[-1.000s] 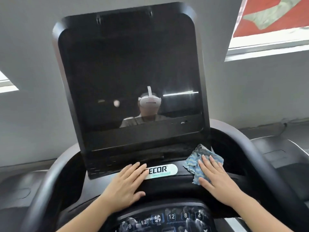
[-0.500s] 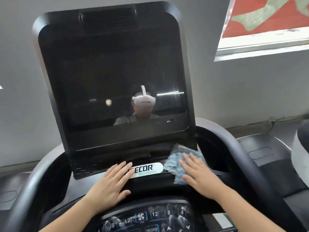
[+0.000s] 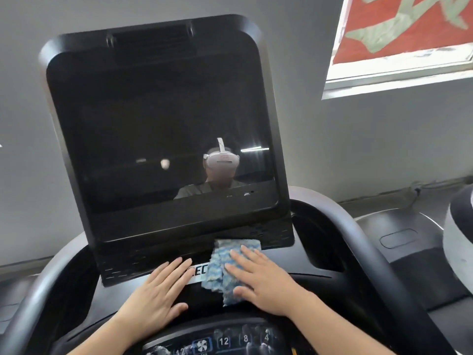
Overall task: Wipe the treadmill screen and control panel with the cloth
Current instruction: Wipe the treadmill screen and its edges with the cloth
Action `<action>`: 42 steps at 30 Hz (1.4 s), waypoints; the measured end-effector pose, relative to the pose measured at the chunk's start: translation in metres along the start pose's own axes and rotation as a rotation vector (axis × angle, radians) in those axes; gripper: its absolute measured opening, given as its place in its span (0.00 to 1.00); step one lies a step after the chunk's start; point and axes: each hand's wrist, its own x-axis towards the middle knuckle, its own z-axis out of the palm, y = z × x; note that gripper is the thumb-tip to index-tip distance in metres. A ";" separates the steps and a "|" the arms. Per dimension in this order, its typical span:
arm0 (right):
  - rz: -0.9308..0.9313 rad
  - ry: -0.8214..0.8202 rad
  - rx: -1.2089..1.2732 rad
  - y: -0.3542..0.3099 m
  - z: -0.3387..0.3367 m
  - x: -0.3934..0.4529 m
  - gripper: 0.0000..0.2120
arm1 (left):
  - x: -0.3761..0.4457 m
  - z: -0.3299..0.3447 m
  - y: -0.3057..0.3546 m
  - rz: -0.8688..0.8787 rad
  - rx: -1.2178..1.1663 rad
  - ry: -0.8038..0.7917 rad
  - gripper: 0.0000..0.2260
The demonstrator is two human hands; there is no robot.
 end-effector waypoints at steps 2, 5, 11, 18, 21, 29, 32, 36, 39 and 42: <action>0.064 -0.021 0.028 0.033 0.003 -0.033 0.33 | 0.001 -0.001 -0.001 0.006 0.008 0.011 0.34; 0.180 0.007 0.076 0.089 0.017 -0.091 0.26 | 0.003 -0.002 0.000 0.011 0.008 0.011 0.34; 0.029 0.162 -0.060 0.114 0.020 -0.127 0.23 | 0.001 -0.007 0.001 -0.013 0.019 -0.060 0.33; -0.219 0.152 -0.311 0.126 -0.007 -0.065 0.31 | -0.001 -0.005 0.001 -0.042 0.012 -0.124 0.33; -0.296 0.103 -0.360 0.129 0.011 -0.055 0.32 | -0.001 -0.002 0.001 -0.037 0.007 -0.091 0.33; -0.400 0.235 -0.339 0.094 0.023 -0.034 0.31 | -0.002 0.004 0.001 -0.040 -0.018 -0.015 0.32; -0.450 0.226 -0.365 0.070 0.019 -0.012 0.31 | -0.002 0.005 0.001 -0.035 -0.017 -0.015 0.32; -0.506 0.166 -0.384 0.033 0.018 0.023 0.33 | -0.003 0.005 0.001 -0.034 -0.005 -0.027 0.32; -0.568 0.146 -0.401 0.004 0.019 0.047 0.35 | -0.004 0.004 0.003 -0.052 -0.007 -0.021 0.34; -0.625 0.155 -0.412 -0.020 0.021 0.066 0.36 | -0.007 -0.001 0.003 -0.134 -0.059 0.018 0.36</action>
